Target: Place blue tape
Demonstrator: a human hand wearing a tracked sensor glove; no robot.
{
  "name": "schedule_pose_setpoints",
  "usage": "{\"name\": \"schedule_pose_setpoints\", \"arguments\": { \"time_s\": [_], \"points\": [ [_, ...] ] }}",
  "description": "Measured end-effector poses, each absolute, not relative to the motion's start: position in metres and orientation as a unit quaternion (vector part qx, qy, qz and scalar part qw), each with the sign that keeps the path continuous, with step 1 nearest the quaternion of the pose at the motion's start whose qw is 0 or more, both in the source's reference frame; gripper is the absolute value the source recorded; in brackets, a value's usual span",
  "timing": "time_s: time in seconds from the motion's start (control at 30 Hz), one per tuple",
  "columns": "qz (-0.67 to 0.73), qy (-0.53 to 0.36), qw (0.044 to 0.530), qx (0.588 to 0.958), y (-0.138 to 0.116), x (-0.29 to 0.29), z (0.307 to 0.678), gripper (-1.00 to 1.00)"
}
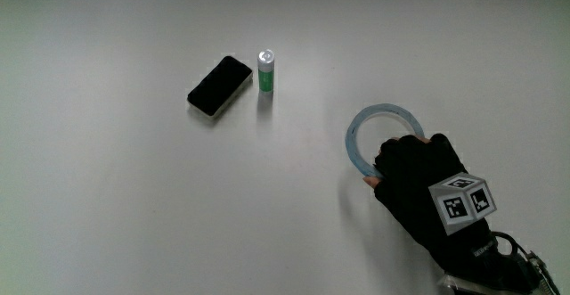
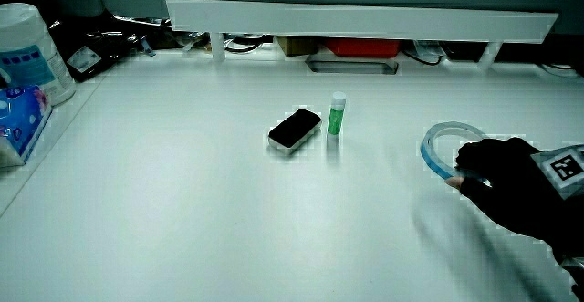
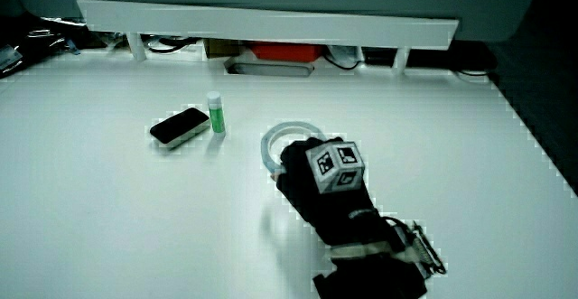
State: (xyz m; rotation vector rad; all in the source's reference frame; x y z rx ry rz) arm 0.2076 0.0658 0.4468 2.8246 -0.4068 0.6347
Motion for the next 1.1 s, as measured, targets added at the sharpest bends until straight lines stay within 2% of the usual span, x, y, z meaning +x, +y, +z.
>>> {"name": "schedule_pose_setpoints", "arguments": {
  "time_s": [0.43, 0.73, 1.1],
  "points": [
    [0.187, -0.102, 0.140, 0.967, 0.070, 0.229, 0.498, 0.00],
    [0.194, -0.091, 0.143, 0.966, 0.071, 0.234, 0.506, 0.00],
    [0.186, -0.089, 0.176, 0.963, 0.069, 0.237, 0.511, -0.35]
  ]
}}
